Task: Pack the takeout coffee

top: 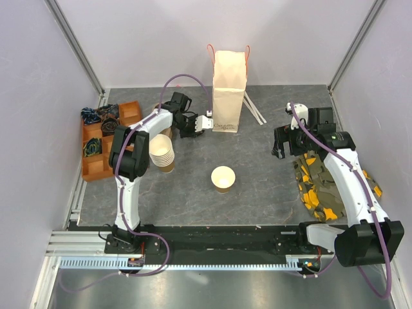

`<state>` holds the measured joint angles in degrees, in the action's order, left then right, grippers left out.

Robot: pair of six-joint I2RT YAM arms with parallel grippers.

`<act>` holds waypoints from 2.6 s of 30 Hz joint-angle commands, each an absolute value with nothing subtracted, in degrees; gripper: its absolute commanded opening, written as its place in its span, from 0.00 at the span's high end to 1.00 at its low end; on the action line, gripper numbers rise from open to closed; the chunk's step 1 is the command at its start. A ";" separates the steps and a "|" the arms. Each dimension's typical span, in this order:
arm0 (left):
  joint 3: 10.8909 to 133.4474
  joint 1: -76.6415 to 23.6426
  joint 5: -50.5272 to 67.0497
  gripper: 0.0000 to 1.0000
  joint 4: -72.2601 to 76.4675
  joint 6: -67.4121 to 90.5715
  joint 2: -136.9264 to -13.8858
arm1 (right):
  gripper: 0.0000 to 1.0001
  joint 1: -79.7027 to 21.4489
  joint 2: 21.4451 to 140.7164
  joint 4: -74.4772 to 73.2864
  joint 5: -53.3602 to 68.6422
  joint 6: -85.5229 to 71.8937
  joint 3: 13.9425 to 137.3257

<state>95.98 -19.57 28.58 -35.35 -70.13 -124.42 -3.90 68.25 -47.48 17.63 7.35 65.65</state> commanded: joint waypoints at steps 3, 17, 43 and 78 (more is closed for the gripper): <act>98.26 -19.25 27.95 0.79 -33.84 -73.30 -125.60 | 0.02 -3.69 68.99 -46.93 16.96 8.00 66.97; 95.54 -19.25 30.15 0.98 -36.21 -71.72 -118.31 | 0.02 -3.78 69.17 -47.02 17.49 7.74 67.50; 86.66 -21.27 57.38 0.98 -42.54 -41.87 -89.65 | 0.02 -6.85 70.40 -22.69 41.74 -10.44 66.62; 69.17 -25.40 61.52 0.98 -6.07 0.34 -74.79 | 0.43 -21.97 75.59 18.27 54.67 -46.04 59.33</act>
